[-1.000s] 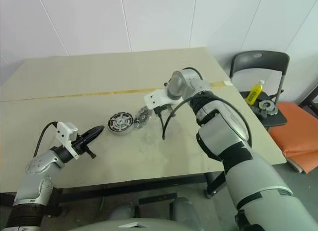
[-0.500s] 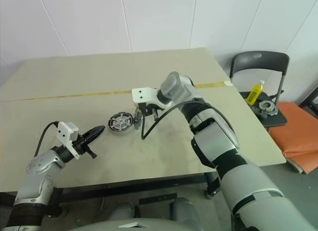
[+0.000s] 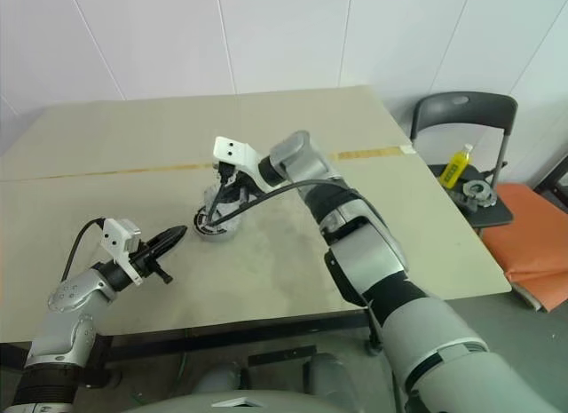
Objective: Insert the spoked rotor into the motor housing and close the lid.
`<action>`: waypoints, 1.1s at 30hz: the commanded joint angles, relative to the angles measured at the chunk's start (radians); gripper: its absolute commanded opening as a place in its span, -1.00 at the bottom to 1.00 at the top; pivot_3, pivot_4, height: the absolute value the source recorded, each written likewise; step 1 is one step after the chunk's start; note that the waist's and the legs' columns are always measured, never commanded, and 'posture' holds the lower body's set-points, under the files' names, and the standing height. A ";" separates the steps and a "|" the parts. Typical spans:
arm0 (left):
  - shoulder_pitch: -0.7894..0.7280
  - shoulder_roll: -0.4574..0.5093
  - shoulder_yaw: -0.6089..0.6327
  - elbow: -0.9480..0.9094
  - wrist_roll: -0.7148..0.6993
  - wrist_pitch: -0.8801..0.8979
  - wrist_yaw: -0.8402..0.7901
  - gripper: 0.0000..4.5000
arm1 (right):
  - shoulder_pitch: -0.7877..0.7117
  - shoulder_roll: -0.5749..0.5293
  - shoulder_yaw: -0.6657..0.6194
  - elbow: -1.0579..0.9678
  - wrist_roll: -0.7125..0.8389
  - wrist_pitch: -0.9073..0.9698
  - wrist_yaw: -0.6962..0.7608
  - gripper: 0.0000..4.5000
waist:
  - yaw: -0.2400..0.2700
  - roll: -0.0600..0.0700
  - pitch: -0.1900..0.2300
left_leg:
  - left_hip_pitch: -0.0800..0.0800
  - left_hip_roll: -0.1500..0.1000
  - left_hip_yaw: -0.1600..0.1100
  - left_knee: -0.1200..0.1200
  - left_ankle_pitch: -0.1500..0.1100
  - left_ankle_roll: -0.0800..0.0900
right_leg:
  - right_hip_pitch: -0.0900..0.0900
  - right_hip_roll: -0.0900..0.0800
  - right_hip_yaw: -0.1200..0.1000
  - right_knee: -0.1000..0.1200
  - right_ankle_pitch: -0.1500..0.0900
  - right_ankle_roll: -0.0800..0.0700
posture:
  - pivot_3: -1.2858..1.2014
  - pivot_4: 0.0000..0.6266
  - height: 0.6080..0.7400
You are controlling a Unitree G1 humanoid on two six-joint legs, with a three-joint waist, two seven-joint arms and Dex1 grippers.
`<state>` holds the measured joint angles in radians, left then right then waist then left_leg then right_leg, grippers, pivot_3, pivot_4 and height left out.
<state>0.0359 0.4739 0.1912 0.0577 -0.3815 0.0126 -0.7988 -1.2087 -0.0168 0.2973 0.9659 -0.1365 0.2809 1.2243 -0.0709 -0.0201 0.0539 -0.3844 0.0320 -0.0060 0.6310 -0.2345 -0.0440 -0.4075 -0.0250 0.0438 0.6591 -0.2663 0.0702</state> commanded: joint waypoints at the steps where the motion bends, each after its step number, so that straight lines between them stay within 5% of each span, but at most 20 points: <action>1: -0.016 0.006 0.011 -0.019 0.000 -0.016 0.006 -1.00 | 0.029 0.025 -0.022 -0.020 0.026 0.020 -0.057 -0.98 | 0.000 0.000 0.000 | 0.000 0.000 0.000 0.000 0.000 0.000 | 0.000 0.000 0.000 0.000 0.000 0.000 | 0.03 -1.00 1.00; 16: -0.012 0.012 0.017 -0.026 -0.002 -0.017 0.012 -1.00 | 0.247 0.099 -0.073 -0.104 0.081 0.049 -0.337 -0.98 | -0.001 0.000 0.000 | 0.000 0.000 0.000 0.000 0.000 0.000 | 0.000 0.000 0.000 0.000 0.000 0.000 | 0.03 -1.00 1.00; 26: -0.028 0.022 0.017 -0.020 -0.002 -0.014 0.007 -1.00 | 0.283 0.085 -0.052 -0.141 0.085 0.048 -0.362 -0.98 | 0.000 0.000 0.000 | 0.003 0.000 0.000 0.000 0.000 0.000 | 0.002 0.000 0.000 0.001 0.000 0.000 | 0.03 -1.00 1.00; 29: -0.029 0.023 0.016 -0.019 -0.001 -0.015 0.006 -1.00 | 0.300 0.078 -0.040 -0.175 0.090 0.082 -0.337 -0.76 | 0.000 0.000 -0.001 | 0.003 0.000 0.000 0.000 0.000 0.000 | 0.003 0.000 0.000 0.001 0.000 0.000 | 0.03 -1.00 1.00; 33: -0.032 0.024 0.017 -0.011 0.000 -0.016 0.003 -1.00 | 0.312 0.080 -0.044 -0.202 0.104 0.123 -0.336 -0.19 | 0.000 0.000 -0.001 | 0.003 0.000 0.000 0.000 0.000 0.000 | 0.003 0.000 0.000 0.001 0.000 0.000 | 0.03 -1.00 1.00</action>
<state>0.0256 0.4815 0.1919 0.0587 -0.3814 0.0121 -0.7955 -0.9030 0.0659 0.2540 0.7840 -0.0423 0.3790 0.8900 -0.0709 -0.0205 0.0534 -0.3807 0.0320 -0.0059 0.6311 -0.2345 -0.0440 -0.4043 -0.0250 0.0441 0.6596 -0.2666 0.0701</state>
